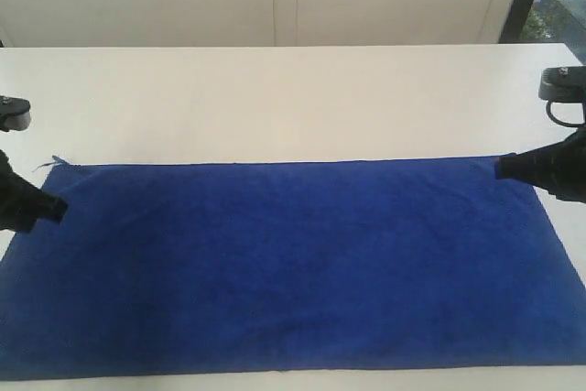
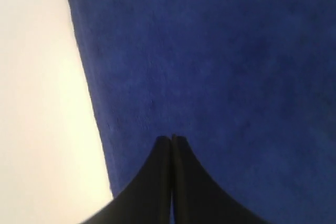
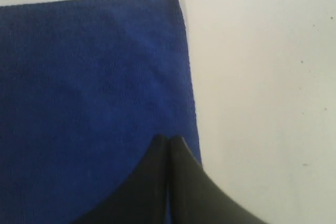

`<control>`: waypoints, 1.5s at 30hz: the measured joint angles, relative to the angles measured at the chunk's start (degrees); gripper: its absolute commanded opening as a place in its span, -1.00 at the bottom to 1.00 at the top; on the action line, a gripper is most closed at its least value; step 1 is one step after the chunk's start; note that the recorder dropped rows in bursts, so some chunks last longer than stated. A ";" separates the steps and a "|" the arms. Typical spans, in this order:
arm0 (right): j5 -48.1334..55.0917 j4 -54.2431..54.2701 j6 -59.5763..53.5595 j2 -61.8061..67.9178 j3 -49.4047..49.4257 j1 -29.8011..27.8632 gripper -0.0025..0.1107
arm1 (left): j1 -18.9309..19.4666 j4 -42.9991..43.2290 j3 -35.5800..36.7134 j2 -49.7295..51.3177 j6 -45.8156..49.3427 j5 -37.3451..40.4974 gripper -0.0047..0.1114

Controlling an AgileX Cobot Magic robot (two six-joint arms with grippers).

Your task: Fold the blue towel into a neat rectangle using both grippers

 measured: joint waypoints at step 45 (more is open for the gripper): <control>-8.98 -7.88 0.00 30.93 -21.21 -3.65 -0.96 | 2.82 -0.51 -16.45 28.65 1.64 -26.07 -0.92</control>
